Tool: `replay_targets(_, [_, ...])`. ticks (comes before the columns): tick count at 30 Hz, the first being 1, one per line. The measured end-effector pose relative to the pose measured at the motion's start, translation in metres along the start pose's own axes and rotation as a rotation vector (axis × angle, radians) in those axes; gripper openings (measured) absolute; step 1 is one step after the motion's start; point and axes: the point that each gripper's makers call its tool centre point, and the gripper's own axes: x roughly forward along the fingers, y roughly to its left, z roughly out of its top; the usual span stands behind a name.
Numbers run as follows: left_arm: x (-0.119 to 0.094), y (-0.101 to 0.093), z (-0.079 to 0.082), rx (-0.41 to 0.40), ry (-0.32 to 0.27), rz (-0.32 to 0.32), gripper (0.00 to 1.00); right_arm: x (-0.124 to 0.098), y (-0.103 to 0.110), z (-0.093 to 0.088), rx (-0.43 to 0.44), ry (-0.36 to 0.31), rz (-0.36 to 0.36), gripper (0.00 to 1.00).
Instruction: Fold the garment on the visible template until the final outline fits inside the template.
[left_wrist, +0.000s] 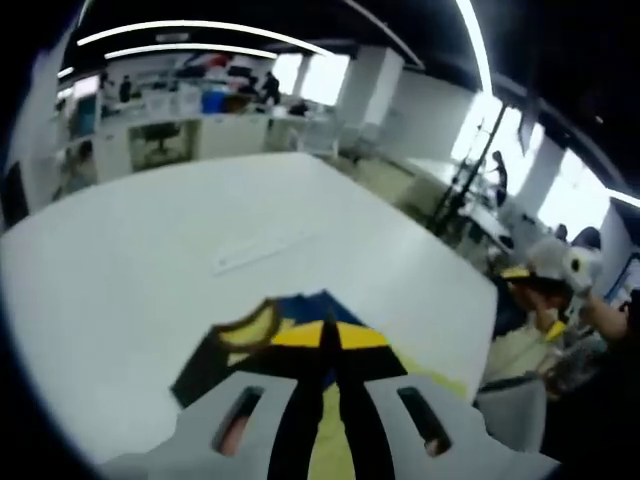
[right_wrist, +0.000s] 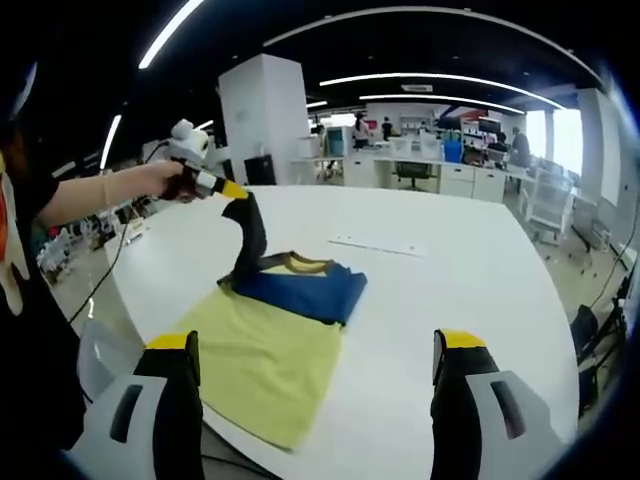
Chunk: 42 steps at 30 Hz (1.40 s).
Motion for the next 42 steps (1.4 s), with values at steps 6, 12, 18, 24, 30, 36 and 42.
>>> replay_targets(6, [0.015, -0.007, -0.001, 0.004, 0.017, -0.014, 0.0, 0.001, -0.003, -0.002, 0.008, 0.001, -0.005, 0.96])
replay_targets(12, [0.03, -0.012, 0.0, 0.024, 0.032, -0.022, 0.0, 0.002, -0.005, -0.005, 0.013, 0.006, -0.004, 0.96])
replay_targets(18, [0.051, -0.006, -0.01, 0.037, 0.063, 0.008, 0.0, 0.001, -0.009, -0.009, 0.021, 0.009, -0.011, 0.96])
replay_targets(24, [0.076, -0.004, -0.033, 0.034, 0.112, 0.029, 0.0, -0.003, -0.014, -0.014, 0.029, 0.018, -0.023, 0.96])
replay_targets(30, [0.092, -0.011, -0.04, 0.001, 0.122, 0.022, 0.0, -0.005, -0.019, -0.018, 0.035, 0.025, -0.036, 0.96])
replay_targets(36, [0.107, -0.012, -0.045, 0.009, 0.139, 0.034, 0.0, -0.004, -0.022, -0.021, 0.042, 0.032, -0.039, 0.96])
replay_targets(42, [0.117, -0.012, -0.052, 0.037, 0.156, 0.061, 0.0, -0.003, -0.024, -0.025, 0.046, 0.038, -0.039, 0.96])
